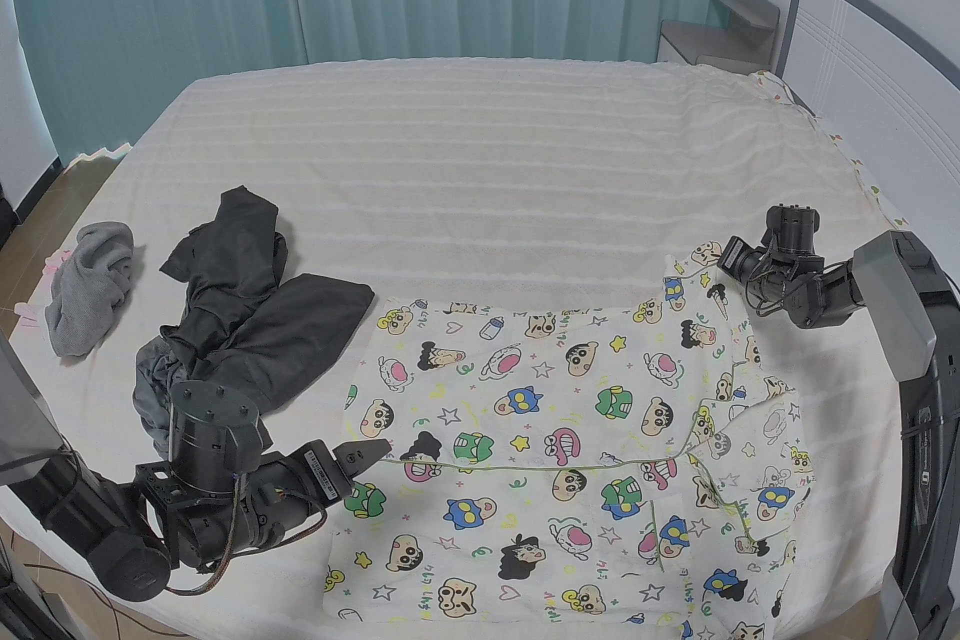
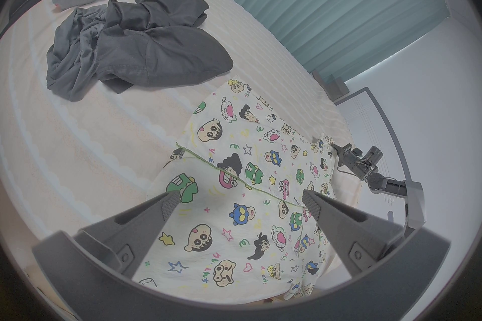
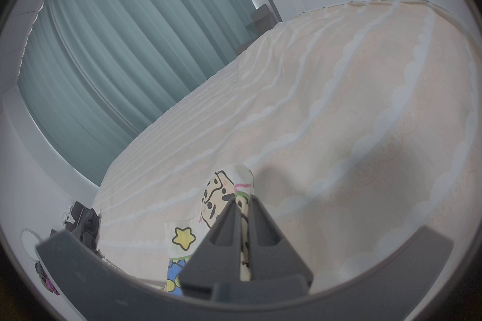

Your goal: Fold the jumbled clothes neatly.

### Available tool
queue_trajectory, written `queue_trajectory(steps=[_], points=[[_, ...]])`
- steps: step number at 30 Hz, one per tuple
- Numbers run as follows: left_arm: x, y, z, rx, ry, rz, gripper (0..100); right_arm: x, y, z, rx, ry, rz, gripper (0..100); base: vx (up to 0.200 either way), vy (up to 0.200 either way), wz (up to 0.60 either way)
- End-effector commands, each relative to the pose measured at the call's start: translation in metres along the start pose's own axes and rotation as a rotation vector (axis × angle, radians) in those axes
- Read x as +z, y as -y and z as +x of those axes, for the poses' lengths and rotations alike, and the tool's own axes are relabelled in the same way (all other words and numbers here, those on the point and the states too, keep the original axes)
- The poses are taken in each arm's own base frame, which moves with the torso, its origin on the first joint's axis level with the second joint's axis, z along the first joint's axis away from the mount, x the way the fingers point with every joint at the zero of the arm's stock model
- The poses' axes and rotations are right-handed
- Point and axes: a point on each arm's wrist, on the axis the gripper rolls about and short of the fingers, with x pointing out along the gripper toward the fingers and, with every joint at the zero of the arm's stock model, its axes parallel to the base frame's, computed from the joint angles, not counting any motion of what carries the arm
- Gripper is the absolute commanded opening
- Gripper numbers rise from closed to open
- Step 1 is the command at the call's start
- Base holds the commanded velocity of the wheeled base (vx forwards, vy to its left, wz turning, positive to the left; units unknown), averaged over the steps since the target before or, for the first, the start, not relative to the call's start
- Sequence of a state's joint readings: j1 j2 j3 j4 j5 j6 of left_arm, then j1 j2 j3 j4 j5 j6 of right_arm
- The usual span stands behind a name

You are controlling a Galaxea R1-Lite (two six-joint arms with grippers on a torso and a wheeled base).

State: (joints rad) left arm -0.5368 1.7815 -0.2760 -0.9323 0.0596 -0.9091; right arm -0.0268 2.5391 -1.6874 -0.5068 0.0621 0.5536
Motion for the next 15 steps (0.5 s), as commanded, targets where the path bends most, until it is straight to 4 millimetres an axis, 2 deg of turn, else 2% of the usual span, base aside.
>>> queue_trajectory(steps=[1,5,6,13,14,15], points=[[0.0,0.0,0.001,0.001,0.0,0.0,100,-0.007,0.004,0.005,-0.007,-0.011,-0.001,0,0.0,0.0,0.0],[0.0,0.0,0.001,0.003,0.0,0.0,100,-0.007,0.003,0.007,-0.002,-0.006,-0.002,0,0.0,0.0,0.0],[0.0,0.0,0.001,0.003,0.0,0.0,100,-0.007,0.004,0.009,-0.002,-0.003,0.0,100,0.0,0.0,0.0],[0.0,0.0,0.001,0.004,-0.001,0.0,100,0.001,0.007,0.006,-0.01,0.017,0.005,100,0.0,0.0,0.0],[-0.001,-0.001,0.002,0.006,-0.003,0.0,100,0.014,0.006,-0.006,-0.035,0.042,0.023,100,0.0,0.0,0.0],[-0.001,-0.001,0.002,0.006,-0.003,0.0,100,0.015,0.006,-0.01,-0.04,0.04,0.031,100,0.0,0.0,0.0]])
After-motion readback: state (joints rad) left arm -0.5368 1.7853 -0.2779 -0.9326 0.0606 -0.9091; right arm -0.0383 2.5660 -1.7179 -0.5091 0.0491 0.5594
